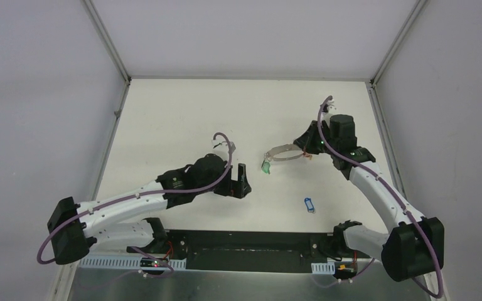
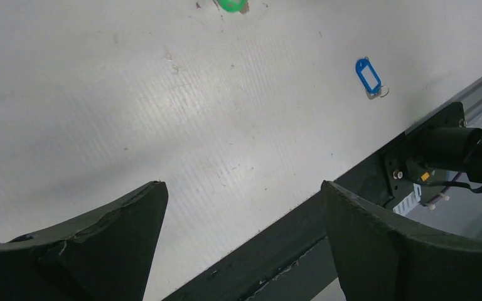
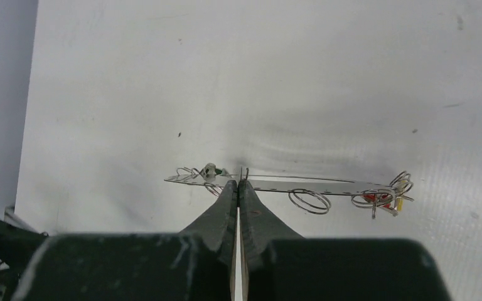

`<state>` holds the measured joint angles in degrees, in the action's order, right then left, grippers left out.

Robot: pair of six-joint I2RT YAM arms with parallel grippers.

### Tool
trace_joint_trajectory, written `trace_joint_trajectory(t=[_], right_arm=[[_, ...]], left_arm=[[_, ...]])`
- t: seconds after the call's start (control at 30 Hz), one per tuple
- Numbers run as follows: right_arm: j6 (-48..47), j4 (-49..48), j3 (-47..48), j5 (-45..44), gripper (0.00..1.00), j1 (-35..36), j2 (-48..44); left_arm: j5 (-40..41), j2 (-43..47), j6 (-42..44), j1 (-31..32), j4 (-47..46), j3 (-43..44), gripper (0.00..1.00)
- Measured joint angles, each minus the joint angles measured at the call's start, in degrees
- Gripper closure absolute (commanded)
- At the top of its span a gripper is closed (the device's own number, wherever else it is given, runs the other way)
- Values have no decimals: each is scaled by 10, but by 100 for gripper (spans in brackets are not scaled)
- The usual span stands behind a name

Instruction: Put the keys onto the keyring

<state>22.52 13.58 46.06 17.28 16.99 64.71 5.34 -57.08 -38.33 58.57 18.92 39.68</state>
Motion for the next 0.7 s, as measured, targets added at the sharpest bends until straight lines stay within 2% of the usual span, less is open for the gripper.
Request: trace_joint_trajectory(t=[0.07,0.23,0.37,0.7], right_arm=[[12,13,0,-16,100,-16,-2],[31,48,-1,-43,100,-60,-4],[43,73,-8,-48,100,-106,-4],[89,80,-16,-26,100,-204,8]], left_arm=[[-11,-41,-17,0,1,21,6],[-45,-158,-56,0,1,83,15],[-77,-268,-73,11,6,162,16],[-118,-515,-50,99,83,467,19]])
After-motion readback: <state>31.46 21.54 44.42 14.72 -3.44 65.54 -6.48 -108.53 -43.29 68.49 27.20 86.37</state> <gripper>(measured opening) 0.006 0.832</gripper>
